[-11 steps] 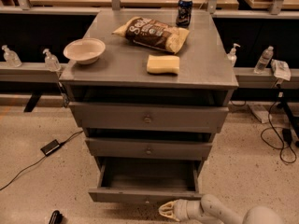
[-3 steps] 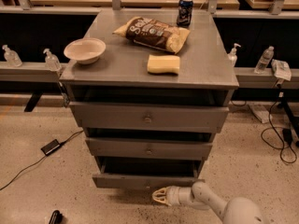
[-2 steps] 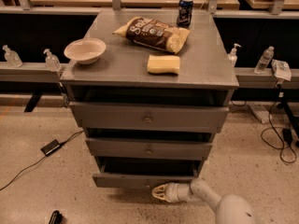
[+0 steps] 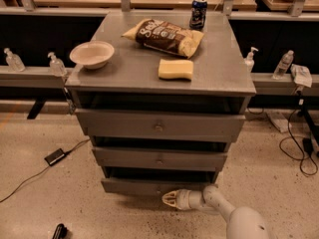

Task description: Close bottom drawer

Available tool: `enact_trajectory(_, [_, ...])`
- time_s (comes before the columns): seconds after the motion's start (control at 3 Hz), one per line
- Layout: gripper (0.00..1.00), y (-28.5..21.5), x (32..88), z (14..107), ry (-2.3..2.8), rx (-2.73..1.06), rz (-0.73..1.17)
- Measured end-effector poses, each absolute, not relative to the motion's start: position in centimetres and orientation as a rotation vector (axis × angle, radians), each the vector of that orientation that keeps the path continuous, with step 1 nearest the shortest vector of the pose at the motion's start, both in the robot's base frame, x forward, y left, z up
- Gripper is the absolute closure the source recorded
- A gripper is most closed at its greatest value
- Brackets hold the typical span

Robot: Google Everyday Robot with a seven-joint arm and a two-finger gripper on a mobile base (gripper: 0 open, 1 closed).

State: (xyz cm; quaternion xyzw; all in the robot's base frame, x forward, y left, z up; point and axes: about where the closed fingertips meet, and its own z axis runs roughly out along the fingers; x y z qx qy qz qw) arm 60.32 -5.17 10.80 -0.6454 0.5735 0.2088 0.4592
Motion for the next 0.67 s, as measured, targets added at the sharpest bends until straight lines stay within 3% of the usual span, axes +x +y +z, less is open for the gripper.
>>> enact_trajectory(0.67, [1.0, -5.2, 62.3, 11.2, 1.389, -1.576, 0.5])
